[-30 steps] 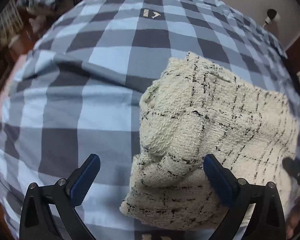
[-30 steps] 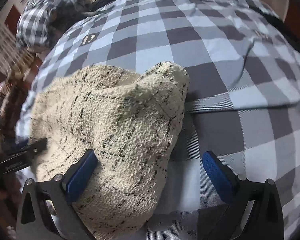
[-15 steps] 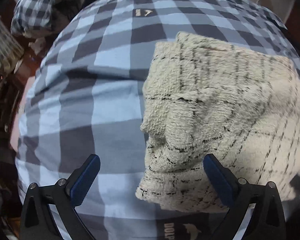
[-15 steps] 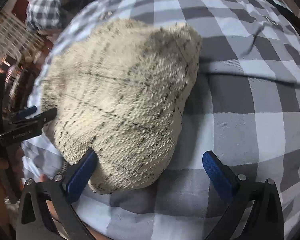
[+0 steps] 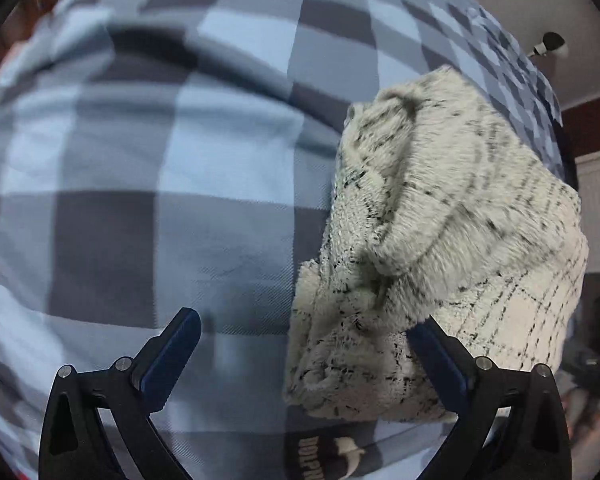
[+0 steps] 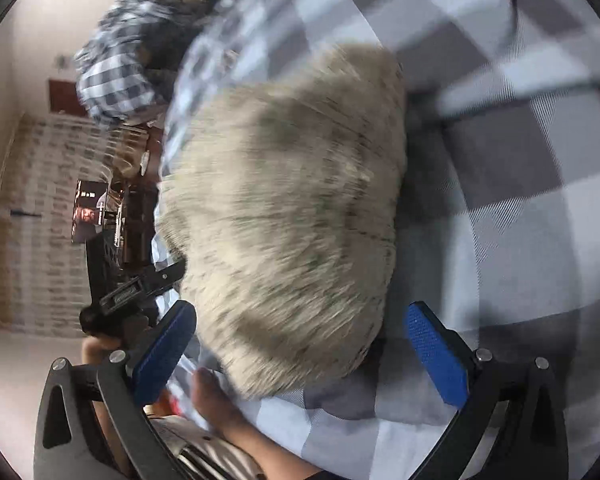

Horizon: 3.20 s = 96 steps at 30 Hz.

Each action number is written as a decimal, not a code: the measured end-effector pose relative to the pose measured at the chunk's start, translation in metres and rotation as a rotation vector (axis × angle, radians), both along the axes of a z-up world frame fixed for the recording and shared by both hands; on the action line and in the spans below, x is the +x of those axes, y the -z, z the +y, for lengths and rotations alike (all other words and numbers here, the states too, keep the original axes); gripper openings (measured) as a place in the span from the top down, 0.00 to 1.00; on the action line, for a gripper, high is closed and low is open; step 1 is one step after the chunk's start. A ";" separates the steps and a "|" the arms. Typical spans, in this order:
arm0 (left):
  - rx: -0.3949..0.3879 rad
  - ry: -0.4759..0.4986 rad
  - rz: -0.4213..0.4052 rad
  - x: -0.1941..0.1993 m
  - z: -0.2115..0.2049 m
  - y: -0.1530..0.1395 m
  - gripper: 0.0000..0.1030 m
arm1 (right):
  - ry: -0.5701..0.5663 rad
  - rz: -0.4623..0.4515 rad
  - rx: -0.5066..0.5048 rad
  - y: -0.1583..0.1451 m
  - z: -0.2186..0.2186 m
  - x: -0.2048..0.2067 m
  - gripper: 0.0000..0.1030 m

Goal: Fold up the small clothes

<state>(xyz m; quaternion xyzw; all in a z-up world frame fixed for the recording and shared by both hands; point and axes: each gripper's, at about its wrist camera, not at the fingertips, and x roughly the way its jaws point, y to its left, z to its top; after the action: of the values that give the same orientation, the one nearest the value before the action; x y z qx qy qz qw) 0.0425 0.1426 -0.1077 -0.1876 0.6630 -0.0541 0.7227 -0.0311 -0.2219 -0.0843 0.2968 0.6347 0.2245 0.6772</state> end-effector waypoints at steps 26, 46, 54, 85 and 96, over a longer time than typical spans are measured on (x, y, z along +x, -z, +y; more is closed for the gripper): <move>-0.164 0.061 -0.083 0.008 -0.032 -0.039 0.78 | 0.002 -0.085 0.130 -0.015 0.025 0.026 0.38; 0.085 0.087 -0.316 0.106 -0.134 -0.035 0.79 | 0.053 -0.192 -0.017 0.011 -0.037 0.144 0.36; 0.188 0.139 -0.376 0.077 -0.136 -0.057 0.24 | 0.212 0.059 0.124 0.063 -0.067 0.134 0.01; 0.321 0.155 -0.651 -0.123 -0.142 -0.163 0.00 | 0.097 -0.669 -0.917 -0.103 0.024 0.004 0.01; 0.351 0.206 -0.643 -0.121 -0.154 -0.159 0.00 | 0.139 -0.596 -0.806 -0.094 0.000 0.031 0.01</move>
<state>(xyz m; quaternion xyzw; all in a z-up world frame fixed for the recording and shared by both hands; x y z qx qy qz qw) -0.0789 -0.0117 0.0512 0.0332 0.4168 -0.0683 0.9058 -0.0003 -0.2218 0.0096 -0.0238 0.4288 -0.0093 0.9031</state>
